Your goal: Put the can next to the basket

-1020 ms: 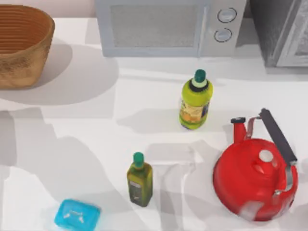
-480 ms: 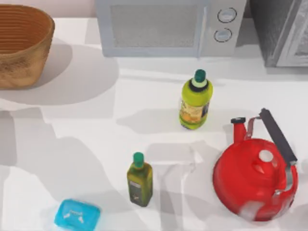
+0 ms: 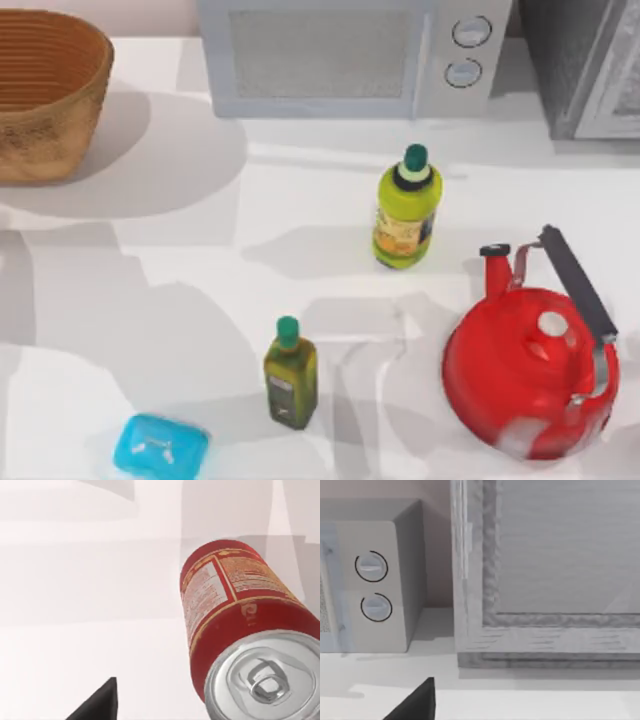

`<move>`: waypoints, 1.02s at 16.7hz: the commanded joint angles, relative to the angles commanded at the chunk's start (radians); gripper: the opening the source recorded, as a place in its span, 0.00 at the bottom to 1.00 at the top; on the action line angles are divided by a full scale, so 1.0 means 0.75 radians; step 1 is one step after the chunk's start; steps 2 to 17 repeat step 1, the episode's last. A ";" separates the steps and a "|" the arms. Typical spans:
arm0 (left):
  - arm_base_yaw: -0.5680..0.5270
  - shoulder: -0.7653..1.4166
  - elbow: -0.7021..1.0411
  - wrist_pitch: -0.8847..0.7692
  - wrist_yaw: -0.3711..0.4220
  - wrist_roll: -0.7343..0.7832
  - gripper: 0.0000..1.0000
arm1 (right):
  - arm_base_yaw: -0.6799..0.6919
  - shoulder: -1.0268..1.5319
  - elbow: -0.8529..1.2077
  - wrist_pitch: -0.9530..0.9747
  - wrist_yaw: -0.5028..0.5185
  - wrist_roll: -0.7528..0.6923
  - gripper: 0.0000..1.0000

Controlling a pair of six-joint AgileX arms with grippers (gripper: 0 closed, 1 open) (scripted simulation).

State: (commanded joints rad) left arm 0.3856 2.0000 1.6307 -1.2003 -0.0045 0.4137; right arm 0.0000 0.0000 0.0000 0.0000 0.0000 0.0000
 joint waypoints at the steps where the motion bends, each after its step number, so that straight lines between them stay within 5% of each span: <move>1: -0.001 -0.007 0.009 -0.009 0.001 -0.001 1.00 | 0.000 0.000 0.000 0.000 0.000 0.000 1.00; 17: -0.001 -0.007 0.009 -0.009 0.001 -0.001 1.00 | 0.000 0.000 0.000 0.000 0.000 0.000 1.00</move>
